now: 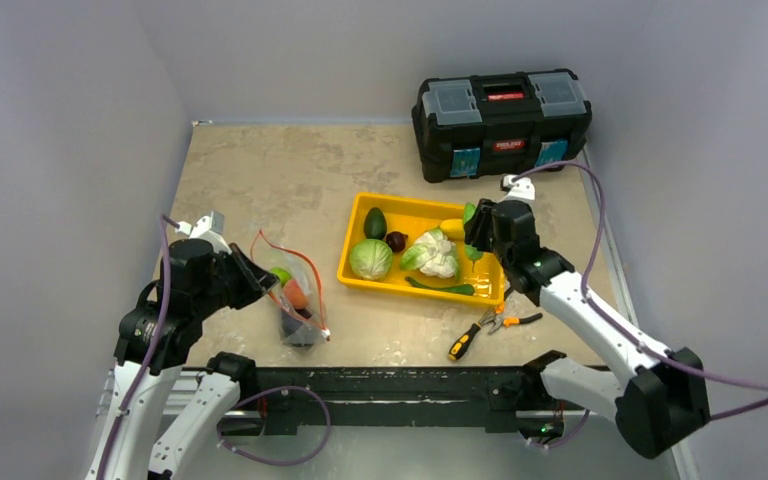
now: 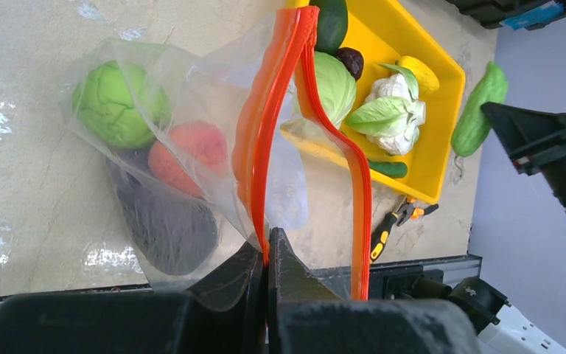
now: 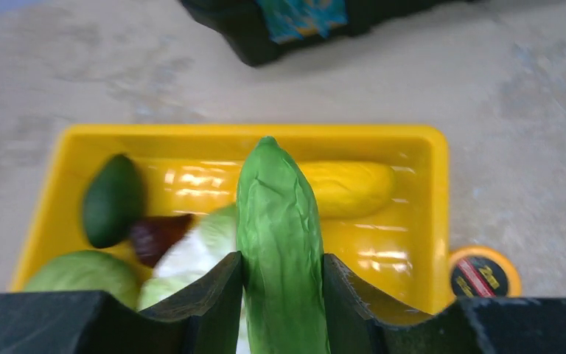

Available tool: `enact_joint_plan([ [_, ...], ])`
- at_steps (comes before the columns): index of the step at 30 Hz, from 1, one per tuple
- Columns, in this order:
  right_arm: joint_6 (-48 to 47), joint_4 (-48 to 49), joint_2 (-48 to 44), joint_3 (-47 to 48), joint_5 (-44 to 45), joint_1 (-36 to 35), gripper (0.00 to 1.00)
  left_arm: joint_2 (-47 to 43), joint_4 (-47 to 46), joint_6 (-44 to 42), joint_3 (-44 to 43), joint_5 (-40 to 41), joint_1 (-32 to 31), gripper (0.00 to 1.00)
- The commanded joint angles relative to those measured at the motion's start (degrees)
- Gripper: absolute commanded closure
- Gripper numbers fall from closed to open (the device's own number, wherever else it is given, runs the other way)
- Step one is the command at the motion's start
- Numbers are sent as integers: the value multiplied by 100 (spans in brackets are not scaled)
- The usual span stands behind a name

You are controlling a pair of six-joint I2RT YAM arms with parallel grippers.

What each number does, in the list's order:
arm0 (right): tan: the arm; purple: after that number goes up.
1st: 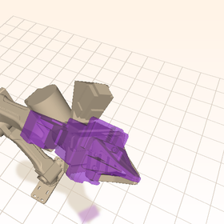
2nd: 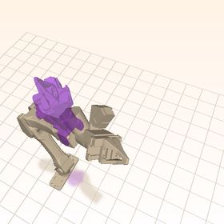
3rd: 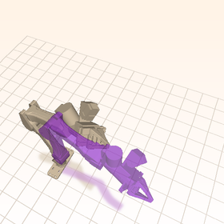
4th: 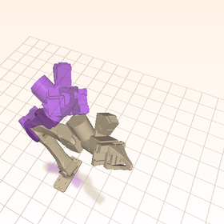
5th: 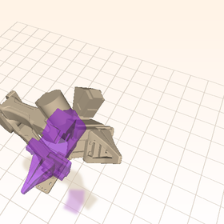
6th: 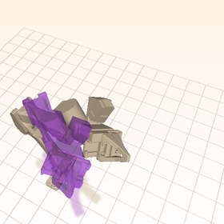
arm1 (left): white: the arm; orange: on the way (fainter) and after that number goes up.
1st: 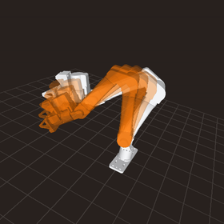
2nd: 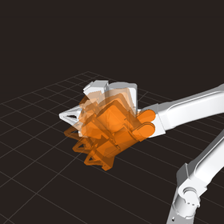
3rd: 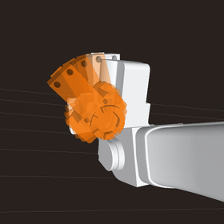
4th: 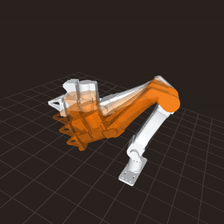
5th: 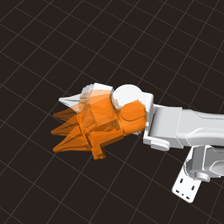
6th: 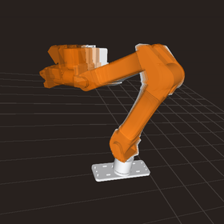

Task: Place the food in the zip-top bag and seal the zipper
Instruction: Pick up the fake vegetable from the bin, then place the fake vegetable in the zipper food storage bag.

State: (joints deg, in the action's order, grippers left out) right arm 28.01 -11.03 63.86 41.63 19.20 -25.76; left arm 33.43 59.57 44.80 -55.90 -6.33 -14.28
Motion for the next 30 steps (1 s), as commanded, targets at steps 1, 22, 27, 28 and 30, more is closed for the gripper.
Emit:
enact_joint_plan([
  [1,-473,1240,-582,-155,-1540,-7,100,28,-278,-25,-55,-151,-13,100],
  [22,626,5151,833,1028,-2225,-3964,100,45,-266,30,-79,-209,-13,100],
  [27,438,5792,1245,955,-736,-4643,100,33,-262,51,-98,-217,-13,100],
  [28,401,5846,1345,986,-533,-4717,100,32,-250,45,-107,-216,-13,100],
  [30,249,5857,1530,1046,-9,-4911,100,32,-216,38,-127,-196,-13,100],
])
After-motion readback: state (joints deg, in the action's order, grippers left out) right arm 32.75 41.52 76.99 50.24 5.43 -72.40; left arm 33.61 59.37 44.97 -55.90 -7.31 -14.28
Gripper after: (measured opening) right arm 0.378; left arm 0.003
